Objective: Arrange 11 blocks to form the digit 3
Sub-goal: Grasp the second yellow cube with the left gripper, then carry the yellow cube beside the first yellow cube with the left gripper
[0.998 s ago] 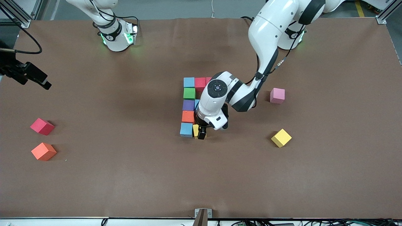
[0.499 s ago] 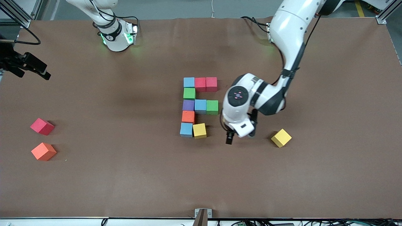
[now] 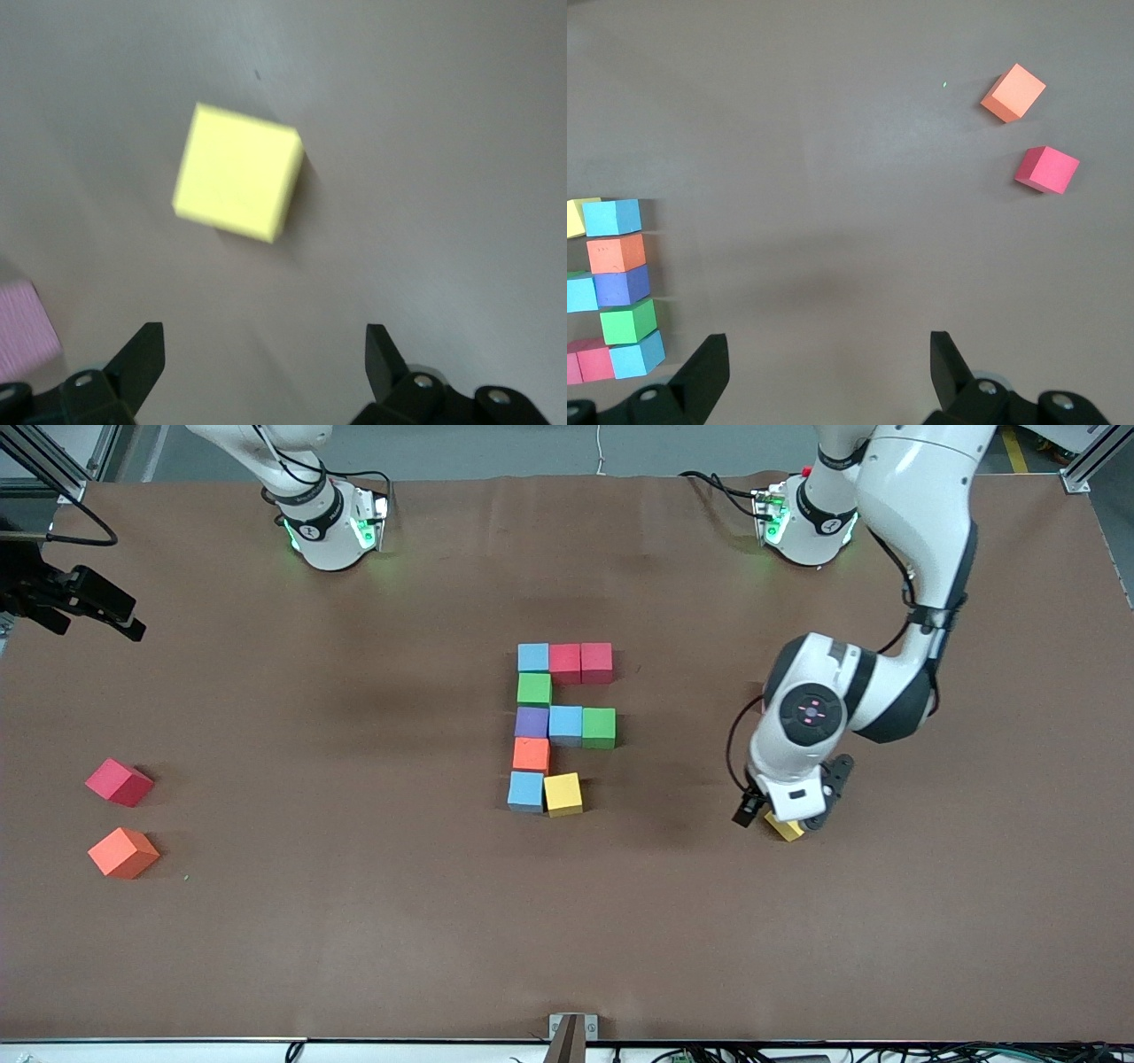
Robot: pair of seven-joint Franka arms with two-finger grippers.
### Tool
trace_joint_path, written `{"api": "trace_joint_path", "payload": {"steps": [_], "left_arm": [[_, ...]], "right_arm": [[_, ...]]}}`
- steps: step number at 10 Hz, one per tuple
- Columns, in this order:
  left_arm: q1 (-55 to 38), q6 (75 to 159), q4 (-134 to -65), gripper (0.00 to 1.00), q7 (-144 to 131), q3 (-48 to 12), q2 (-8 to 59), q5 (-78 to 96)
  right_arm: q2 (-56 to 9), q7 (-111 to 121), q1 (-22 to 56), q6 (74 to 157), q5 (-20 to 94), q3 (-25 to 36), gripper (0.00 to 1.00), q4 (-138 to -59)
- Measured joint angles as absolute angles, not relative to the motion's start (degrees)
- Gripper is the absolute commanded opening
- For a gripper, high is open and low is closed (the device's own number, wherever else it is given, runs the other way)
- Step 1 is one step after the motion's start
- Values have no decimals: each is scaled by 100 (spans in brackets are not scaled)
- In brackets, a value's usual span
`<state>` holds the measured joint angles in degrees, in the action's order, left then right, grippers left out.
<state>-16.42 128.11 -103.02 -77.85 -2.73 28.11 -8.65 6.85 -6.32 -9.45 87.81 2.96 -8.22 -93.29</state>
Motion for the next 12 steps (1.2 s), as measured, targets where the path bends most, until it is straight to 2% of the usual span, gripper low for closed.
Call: {"api": "trace_joint_path", "payload": {"steps": [4, 9, 10, 11, 12], "left_arm": [[-919, 13909, -11065, 100, -6623, -282, 2817, -878], [-875, 14662, -11180, 100, -6524, -304, 2988, -879], [-876, 14794, -11193, 90, -6524, -305, 3050, -879], [-876, 14875, -11226, 50, -6526, -308, 3108, -879], [-876, 14916, -11246, 32, -6533, -309, 3145, -879]], "right_arm": [[686, -625, -908, 8727, 162, -884, 100, -9325], [685, -177, -920, 8510, -51, -861, 100, -9314], [686, -177, -923, 8464, -53, -859, 100, -9314], [686, -177, -923, 8461, -53, -859, 100, -9314], [686, -177, -923, 8461, -53, -859, 100, -9314]]}}
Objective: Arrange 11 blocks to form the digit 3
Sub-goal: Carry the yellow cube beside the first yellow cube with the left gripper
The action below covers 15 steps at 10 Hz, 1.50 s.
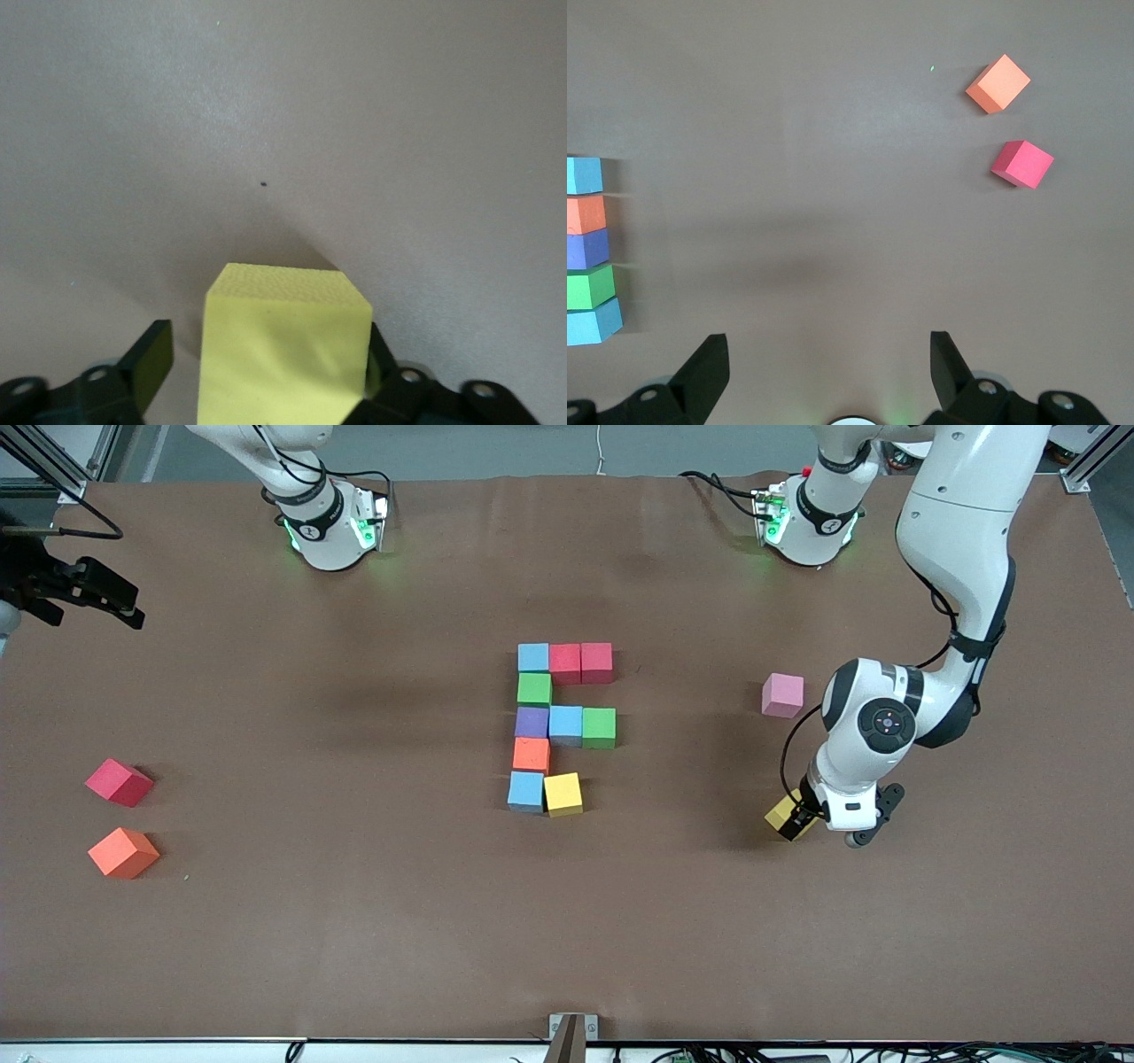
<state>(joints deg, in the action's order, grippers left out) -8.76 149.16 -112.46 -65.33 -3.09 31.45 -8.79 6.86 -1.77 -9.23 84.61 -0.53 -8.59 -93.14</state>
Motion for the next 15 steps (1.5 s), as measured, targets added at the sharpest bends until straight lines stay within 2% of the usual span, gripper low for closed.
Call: {"api": "trace_joint_path", "payload": {"steps": [1, 4, 8, 11, 15], "left_arm": [[-876, 14932, -11249, 24, -6569, -309, 3157, -879], [-882, 14931, -11119, 22, -7266, -328, 3147, -876], [-1049, 14167, -10105, 22, -9256, -818, 3246, -384], [-1674, 13848, -9317, 22, -10832, -875, 3672, -108], [-2605, 13844, -8725, 22, -12543, -858, 4325, -86]], "right_arm": [[686, -177, -923, 8460, -53, -859, 100, -9314], [686, -175, -923, 8457, -52, -862, 100, -9313], [686, -171, -929, 8458, -53, -840, 100, -9314], [686, -170, -922, 8472, -53, -850, 100, -9312], [686, -169, -918, 8506, -53, -853, 100, -9309]]}}
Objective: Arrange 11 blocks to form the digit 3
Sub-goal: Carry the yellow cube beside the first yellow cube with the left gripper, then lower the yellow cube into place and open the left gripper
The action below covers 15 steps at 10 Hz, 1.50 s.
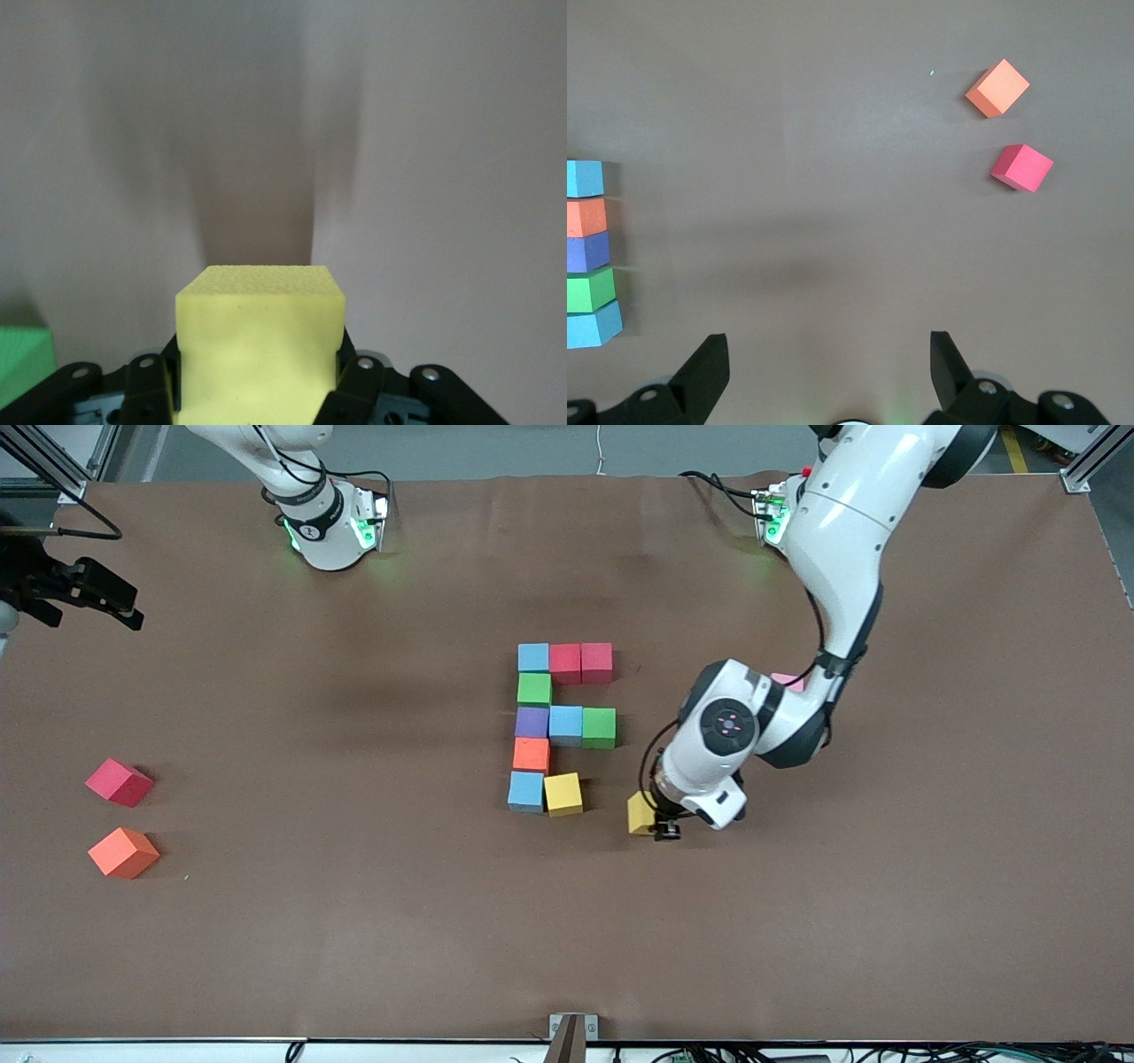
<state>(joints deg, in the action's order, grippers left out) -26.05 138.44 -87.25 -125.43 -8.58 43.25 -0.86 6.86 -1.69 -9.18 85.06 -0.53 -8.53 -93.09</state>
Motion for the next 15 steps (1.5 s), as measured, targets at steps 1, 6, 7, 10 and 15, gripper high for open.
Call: {"api": "trace_joint_path", "payload": {"steps": [1, 6, 7, 10, 15], "left_arm": [[-2773, 13815, -8568, 22, -12781, -816, 4438, -86], [-3428, 13518, -8224, 22, -13189, -432, 4797, -87], [-3452, 13380, -8199, 22, -13189, -425, 4796, -88], [-3891, 13204, -8163, 22, -13236, -43, 4797, -185], [-4352, 13110, -8151, 22, -13297, 312, 4813, -227]], "right_arm": [[686, -169, -918, 8512, -53, -852, 100, -9308], [686, -169, -919, 8527, -53, -851, 100, -9306], [686, -169, -922, 8527, -53, -850, 100, -9303], [686, -169, -925, 8527, -53, -843, 100, -9296], [686, -169, -925, 8527, -53, -842, 100, -9294]]}}
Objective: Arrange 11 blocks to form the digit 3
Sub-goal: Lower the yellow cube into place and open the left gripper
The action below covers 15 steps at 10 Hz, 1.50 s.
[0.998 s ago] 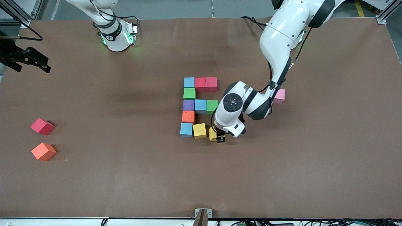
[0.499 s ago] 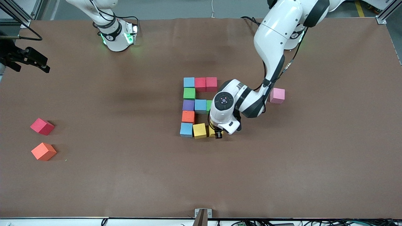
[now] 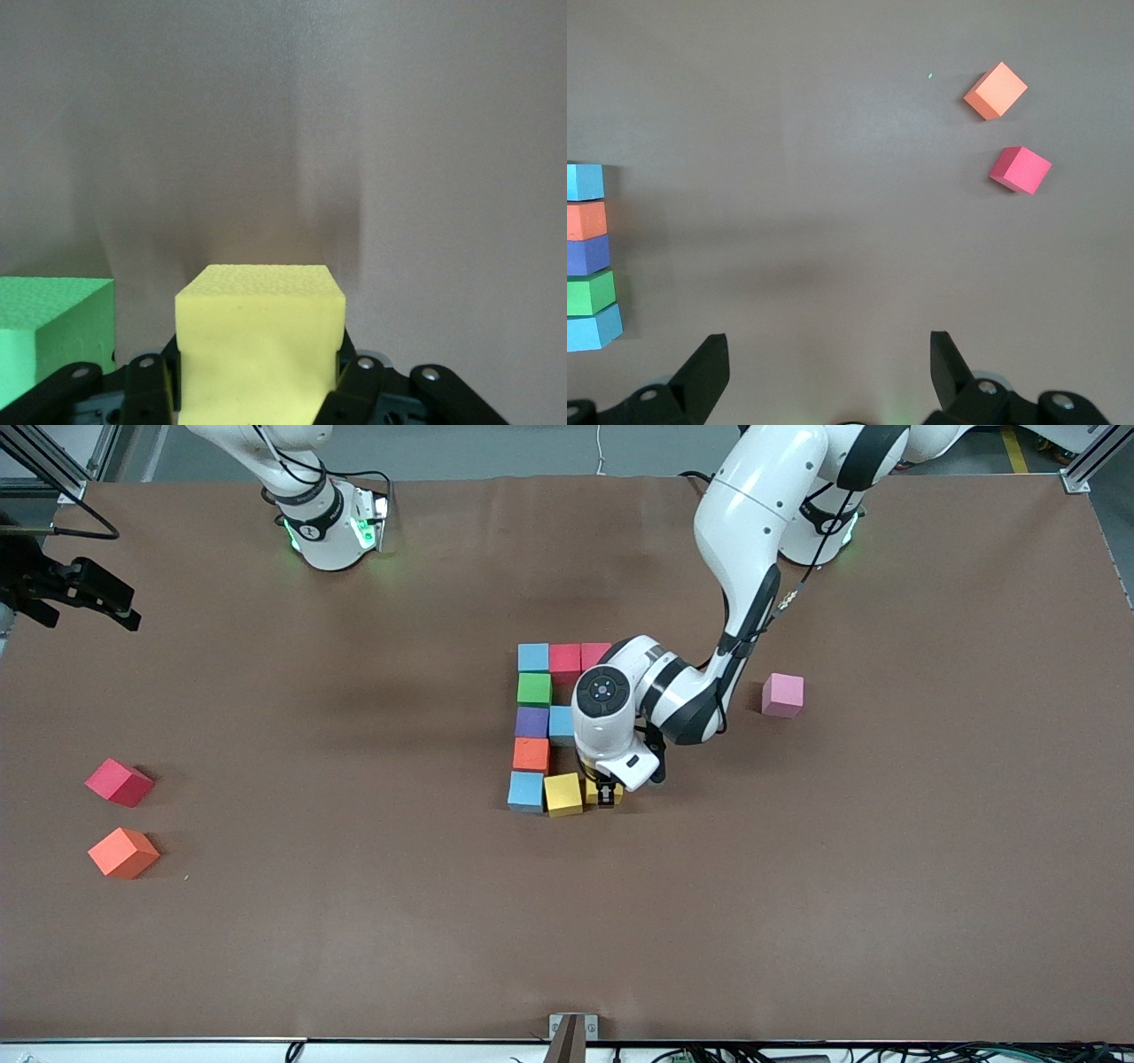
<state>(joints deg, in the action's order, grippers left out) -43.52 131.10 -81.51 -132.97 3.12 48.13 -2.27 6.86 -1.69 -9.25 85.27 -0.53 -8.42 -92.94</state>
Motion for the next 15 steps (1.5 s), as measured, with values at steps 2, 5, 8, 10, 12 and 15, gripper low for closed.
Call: {"api": "trace_joint_path", "payload": {"steps": [2, 5, 8, 10, 12, 15], "left_arm": [[-4357, 13086, -8113, 22, -13300, 328, 4836, -250], [-4348, 13098, -7953, 22, -13304, 508, 4934, -293], [-4359, 13112, -7870, 22, -13304, 525, 4983, -300], [-4391, 13173, -7839, 22, -13304, 522, 4994, -300], [-4436, 13257, -7834, 22, -13304, 522, 4997, -300], [-4445, 13378, -7832, 22, -13304, 522, 5014, -300]], "right_arm": [[686, -169, -925, 8527, -53, -842, 100, -9294], [686, -169, -925, 8528, -53, -842, 100, -9293], [686, -169, -925, 8528, -53, -843, 100, -9293], [686, -169, -925, 8528, -53, -843, 100, -9293], [686, -169, -925, 8528, -53, -843, 100, -9293], [686, -169, -925, 8528, -53, -843, 100, -9293]]}}
